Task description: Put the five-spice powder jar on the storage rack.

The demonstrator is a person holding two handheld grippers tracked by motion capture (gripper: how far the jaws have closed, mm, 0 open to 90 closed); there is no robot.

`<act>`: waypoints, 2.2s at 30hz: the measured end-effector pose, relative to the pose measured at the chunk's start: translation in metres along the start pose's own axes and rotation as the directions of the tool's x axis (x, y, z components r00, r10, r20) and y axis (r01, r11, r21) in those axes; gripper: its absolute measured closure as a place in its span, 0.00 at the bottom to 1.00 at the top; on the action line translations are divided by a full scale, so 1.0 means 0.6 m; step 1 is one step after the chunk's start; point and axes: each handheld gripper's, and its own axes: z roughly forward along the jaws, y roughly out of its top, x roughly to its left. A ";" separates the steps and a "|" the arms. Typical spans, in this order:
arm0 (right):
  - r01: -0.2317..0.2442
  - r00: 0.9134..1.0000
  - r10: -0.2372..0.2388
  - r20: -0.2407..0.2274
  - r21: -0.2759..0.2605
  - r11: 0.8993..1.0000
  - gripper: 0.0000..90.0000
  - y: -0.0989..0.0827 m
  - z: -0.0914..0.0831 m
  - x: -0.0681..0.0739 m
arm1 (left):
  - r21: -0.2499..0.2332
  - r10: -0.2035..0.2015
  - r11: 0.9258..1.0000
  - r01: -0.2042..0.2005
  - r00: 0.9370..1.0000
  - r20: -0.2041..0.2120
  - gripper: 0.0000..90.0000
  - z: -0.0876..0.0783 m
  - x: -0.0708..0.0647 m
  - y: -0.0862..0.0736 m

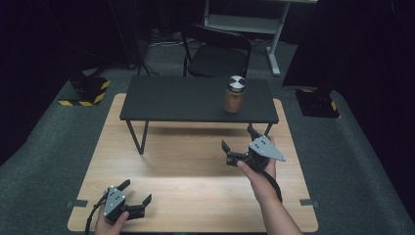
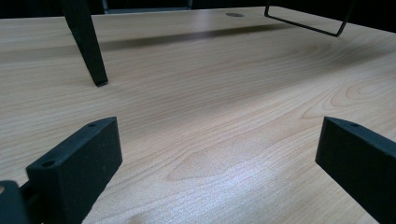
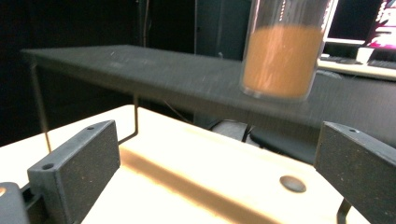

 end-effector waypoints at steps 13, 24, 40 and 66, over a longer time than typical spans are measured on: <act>-0.017 1.000 0.018 -0.018 0.044 0.999 0.00 -0.082 -0.058 0.009 | -0.003 0.005 1.000 -0.005 1.000 0.001 0.01 -0.001 -0.001 -0.001; -0.050 0.999 0.049 0.009 0.109 0.993 0.00 -0.144 -0.104 0.013 | -0.005 0.008 1.000 -0.008 1.000 0.001 0.01 -0.001 -0.002 -0.002; -0.063 0.997 0.054 0.056 0.183 0.981 0.00 -0.192 -0.149 -0.002 | -0.004 0.010 1.000 -0.010 1.000 0.002 0.01 -0.002 -0.002 -0.002; -0.131 0.991 0.121 0.055 0.273 0.953 0.00 -0.189 -0.151 -0.028 | -0.002 -0.003 1.000 0.003 1.000 0.024 0.01 0.000 0.003 -0.001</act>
